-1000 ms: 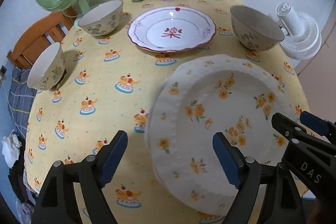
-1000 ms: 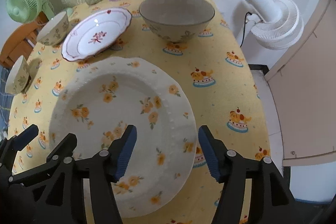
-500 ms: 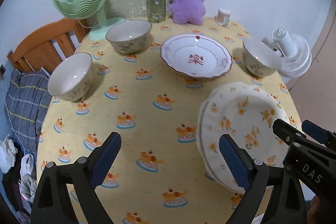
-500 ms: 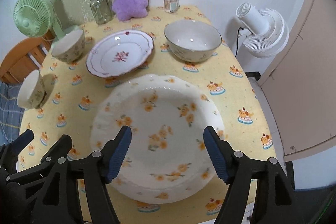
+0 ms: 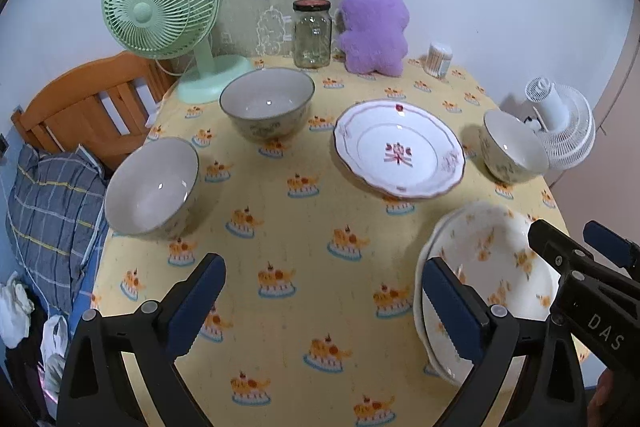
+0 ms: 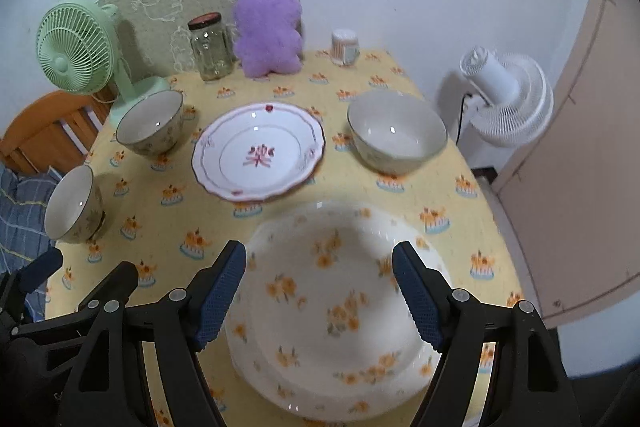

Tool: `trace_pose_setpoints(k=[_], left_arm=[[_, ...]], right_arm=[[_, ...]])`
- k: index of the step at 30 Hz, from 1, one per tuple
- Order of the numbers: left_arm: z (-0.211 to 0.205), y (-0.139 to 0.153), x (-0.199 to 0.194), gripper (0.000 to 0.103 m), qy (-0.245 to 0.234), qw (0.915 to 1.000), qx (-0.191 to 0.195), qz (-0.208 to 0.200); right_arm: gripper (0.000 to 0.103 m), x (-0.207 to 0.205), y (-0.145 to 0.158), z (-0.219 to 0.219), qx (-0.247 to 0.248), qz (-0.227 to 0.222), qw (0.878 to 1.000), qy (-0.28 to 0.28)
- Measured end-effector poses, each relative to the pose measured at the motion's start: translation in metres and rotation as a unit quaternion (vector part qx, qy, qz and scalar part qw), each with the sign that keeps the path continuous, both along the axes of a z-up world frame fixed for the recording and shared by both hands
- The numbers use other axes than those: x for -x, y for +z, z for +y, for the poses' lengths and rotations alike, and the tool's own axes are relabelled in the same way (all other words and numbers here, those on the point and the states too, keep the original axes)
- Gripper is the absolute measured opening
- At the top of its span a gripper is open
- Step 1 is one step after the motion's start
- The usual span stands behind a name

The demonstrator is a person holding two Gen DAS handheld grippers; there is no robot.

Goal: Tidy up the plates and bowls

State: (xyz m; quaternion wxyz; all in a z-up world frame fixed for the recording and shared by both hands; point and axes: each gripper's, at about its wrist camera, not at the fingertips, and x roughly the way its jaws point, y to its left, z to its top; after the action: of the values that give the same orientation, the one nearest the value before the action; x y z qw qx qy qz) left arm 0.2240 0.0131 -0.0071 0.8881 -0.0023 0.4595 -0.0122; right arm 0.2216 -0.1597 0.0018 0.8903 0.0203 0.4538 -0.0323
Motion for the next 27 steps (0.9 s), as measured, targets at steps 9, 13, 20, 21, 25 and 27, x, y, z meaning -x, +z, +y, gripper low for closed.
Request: trace_pose_setpoints(k=[9,13,20,21,25,27], left_arm=[[-0.001,-0.014,-0.053,0.096,0.038,0.9988,-0.031,0.005],[-0.005,-0.022,-0.077,0.093,0.046,0.9984,-0.030,0.012],[-0.016,-0.037,-0.110,0.084,0.040,0.9986,-0.027,0.019],[-0.017,-0.041,-0.114,0.084,0.042,0.9985,-0.029,0.021],[-0.019,-0.056,-0.129,0.080,0.048,0.9979,-0.028,0.035],[-0.020,-0.065,-0.135,0.078,0.050,0.9975,-0.028,0.042]], right_arm=[[0.078,-0.062,-0.017,-0.005,-0.052,0.022,0.998,-0.002],[0.078,-0.090,-0.025,-0.001,-0.058,0.027,0.998,-0.001],[0.078,-0.125,-0.045,0.000,-0.055,0.039,0.998,-0.003],[0.078,-0.129,-0.048,0.000,-0.057,0.042,0.998,-0.004],[0.077,-0.144,-0.063,0.000,-0.062,0.057,0.996,-0.011],[0.074,-0.151,-0.070,0.000,-0.064,0.067,0.996,-0.019]])
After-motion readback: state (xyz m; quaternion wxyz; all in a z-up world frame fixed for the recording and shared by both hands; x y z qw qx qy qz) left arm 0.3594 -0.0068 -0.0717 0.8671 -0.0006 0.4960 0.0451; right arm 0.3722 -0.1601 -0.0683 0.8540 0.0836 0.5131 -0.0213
